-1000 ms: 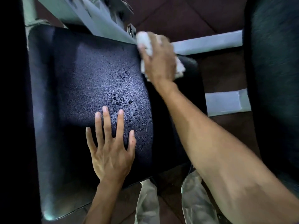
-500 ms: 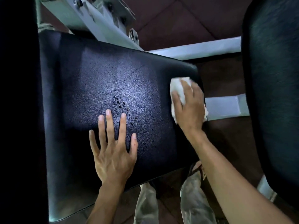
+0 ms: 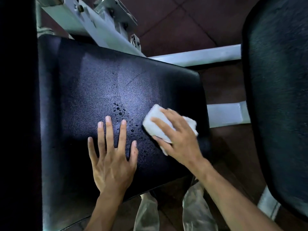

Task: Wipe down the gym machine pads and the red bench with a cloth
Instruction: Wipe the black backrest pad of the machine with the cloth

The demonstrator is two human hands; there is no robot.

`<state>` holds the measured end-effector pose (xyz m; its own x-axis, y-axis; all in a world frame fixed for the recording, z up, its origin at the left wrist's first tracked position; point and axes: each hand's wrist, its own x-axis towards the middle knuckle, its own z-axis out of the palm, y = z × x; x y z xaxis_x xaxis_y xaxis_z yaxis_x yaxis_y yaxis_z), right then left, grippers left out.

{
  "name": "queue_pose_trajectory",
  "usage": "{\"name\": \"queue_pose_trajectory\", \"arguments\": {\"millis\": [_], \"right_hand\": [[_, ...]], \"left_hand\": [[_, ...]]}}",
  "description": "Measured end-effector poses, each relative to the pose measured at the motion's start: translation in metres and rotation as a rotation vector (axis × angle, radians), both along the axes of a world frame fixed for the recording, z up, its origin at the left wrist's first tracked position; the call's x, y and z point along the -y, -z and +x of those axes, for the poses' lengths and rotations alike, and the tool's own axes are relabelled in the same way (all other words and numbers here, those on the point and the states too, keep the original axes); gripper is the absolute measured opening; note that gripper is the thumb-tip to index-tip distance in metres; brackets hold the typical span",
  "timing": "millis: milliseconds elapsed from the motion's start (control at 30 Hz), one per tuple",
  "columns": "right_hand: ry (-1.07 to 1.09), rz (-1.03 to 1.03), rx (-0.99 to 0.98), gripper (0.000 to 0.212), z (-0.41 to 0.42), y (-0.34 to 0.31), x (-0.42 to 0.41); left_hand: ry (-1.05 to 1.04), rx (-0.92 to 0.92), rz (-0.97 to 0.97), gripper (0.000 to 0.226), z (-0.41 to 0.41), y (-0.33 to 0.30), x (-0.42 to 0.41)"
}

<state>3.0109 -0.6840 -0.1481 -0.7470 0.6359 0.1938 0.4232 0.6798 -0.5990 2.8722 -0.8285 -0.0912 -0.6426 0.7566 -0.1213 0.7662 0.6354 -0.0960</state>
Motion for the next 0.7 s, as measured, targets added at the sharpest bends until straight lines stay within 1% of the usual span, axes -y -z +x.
{"name": "queue_pose_trajectory", "arguments": {"millis": [67,133,233,267,300,333,400,467,500,533,600,667,700], "right_hand": [[0.090,-0.029,0.045,0.047,0.029,0.013,-0.014],[0.235,-0.068,0.070,0.050,0.025,0.020,-0.044],[0.526,-0.141,0.024,0.053,-0.031,0.020,-0.091],[0.595,-0.165,0.007,0.055,-0.052,0.016,-0.098],[0.616,-0.176,0.004,0.058,-0.070,0.011,-0.097],[0.581,-0.172,0.001,0.059,-0.083,0.006,-0.087],[0.409,-0.158,-0.011,0.056,-0.087,-0.008,-0.048],[0.269,-0.174,-0.030,0.053,-0.069,-0.019,0.000],[0.243,-0.202,-0.030,0.053,-0.057,-0.023,0.020],[0.245,-0.255,-0.024,0.054,-0.047,-0.027,0.036],[0.294,-0.457,-0.025,0.060,-0.035,-0.037,0.050],[0.320,-0.670,-0.113,0.065,-0.026,-0.045,0.042],[0.326,-0.706,-0.161,0.066,-0.020,-0.045,0.033]], "left_hand": [[0.004,0.008,-0.004,0.066,0.001,0.000,0.000],[0.004,0.007,-0.001,0.066,0.000,0.001,0.000],[0.017,-0.016,0.012,0.064,0.000,0.003,0.001],[0.022,-0.023,0.017,0.064,0.000,0.004,0.001],[0.024,-0.032,0.020,0.063,0.000,0.004,0.002],[0.023,-0.038,0.020,0.062,0.000,0.004,0.002],[0.020,-0.035,0.026,0.062,0.000,0.004,0.002],[0.021,-0.028,0.037,0.063,-0.001,0.005,0.002],[0.023,-0.029,0.039,0.062,-0.001,0.005,0.002],[0.026,-0.030,0.039,0.062,-0.001,0.004,0.002],[0.023,-0.030,0.035,0.062,-0.002,0.004,0.002],[0.012,-0.019,0.031,0.063,-0.002,0.004,0.001],[0.013,-0.016,0.035,0.062,-0.002,0.003,0.001]]}}
